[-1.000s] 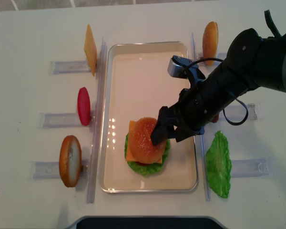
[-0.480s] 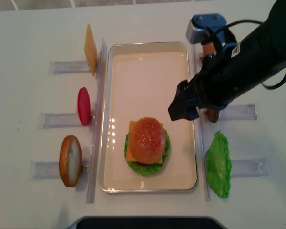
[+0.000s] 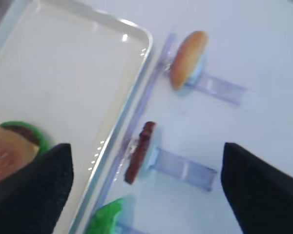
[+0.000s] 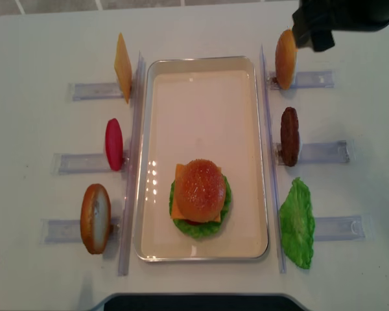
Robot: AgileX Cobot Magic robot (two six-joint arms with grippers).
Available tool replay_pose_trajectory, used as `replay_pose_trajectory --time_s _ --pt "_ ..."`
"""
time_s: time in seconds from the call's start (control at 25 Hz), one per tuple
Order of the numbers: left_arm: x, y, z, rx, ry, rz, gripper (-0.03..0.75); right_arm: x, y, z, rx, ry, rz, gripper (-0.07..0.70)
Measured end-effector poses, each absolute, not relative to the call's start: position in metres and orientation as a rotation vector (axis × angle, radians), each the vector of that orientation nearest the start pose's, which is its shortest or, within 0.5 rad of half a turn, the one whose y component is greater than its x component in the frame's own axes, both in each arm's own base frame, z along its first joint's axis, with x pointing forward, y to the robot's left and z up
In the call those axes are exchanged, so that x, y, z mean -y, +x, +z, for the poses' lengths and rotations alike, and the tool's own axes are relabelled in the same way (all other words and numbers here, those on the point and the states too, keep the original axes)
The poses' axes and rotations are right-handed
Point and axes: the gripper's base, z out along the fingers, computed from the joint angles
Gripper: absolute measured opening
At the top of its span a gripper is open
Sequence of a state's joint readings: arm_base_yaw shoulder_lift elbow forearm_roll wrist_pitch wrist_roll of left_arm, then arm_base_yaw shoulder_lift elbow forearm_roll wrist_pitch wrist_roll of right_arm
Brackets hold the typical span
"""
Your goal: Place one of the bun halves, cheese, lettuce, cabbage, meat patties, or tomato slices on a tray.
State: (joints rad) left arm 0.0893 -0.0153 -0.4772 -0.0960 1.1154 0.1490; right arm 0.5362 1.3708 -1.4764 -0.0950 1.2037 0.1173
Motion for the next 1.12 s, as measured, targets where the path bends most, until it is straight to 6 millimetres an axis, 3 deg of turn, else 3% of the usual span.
replay_pose_trajectory --time_s 0.4,0.84,1.12 --pt "0.008 -0.006 0.267 -2.101 0.07 0.027 -0.007 -0.113 0.25 0.404 -2.494 -0.444 -0.1 0.61" --pt "0.008 -0.006 0.267 -2.101 0.07 0.027 -0.007 -0.026 0.273 0.404 -2.551 -0.004 -0.205 0.608" --pt "0.008 -0.006 0.267 -2.101 0.07 0.027 -0.007 -0.008 0.274 0.404 -2.556 0.085 -0.223 0.605"
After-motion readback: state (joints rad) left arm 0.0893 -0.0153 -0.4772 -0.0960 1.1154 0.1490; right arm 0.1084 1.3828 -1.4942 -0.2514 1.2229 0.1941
